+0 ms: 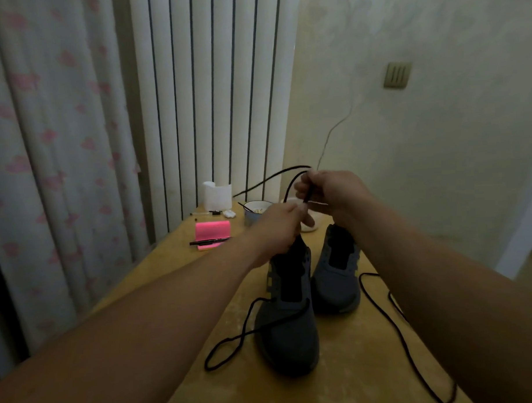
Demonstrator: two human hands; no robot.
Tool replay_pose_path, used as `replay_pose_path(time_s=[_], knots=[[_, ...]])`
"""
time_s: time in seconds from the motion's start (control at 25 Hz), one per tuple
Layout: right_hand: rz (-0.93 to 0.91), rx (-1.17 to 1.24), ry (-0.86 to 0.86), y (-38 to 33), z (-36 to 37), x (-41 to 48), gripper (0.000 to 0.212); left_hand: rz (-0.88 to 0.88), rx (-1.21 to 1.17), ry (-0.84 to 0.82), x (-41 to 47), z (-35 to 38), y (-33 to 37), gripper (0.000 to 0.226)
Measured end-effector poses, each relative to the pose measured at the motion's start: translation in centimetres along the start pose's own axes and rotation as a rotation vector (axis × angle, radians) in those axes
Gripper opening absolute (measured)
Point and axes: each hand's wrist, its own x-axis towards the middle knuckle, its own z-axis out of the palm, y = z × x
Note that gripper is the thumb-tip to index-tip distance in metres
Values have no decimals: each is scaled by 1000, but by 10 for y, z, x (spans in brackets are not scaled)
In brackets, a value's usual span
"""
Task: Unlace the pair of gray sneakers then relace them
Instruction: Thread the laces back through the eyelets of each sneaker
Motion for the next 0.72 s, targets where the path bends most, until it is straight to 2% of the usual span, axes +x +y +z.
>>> replay_pose_path(time_s=[0.08, 0.2, 0.28, 0.32, 0.4, 0.48, 0.6, 0.72], knots=[[84, 73, -23, 8, -6, 7, 31, -68, -129, -49, -6, 9, -13, 37], [297, 8, -257, 42, -14, 0, 58, -69, -250, -11, -3, 8, -16, 32], [303, -33, -419, 63, -11, -13, 58, -66, -277, -12, -2, 2, -13, 30], [268, 29, -440, 69, -8, -16, 54, -65, -270, -22, -1, 0, -12, 31], [206, 197, -407, 71, -6, -14, 42, -73, -236, -50, -1, -1, -12, 31], [194, 265, -418, 68, -9, -9, 29, -92, -206, -70, -1, -2, -13, 31], [142, 171, -393, 64, -11, -3, 24, -86, -197, -100, -1, -2, -12, 31], [70, 172, -268, 58, -8, -1, 20, -52, -191, -138, -4, -2, -18, 31]])
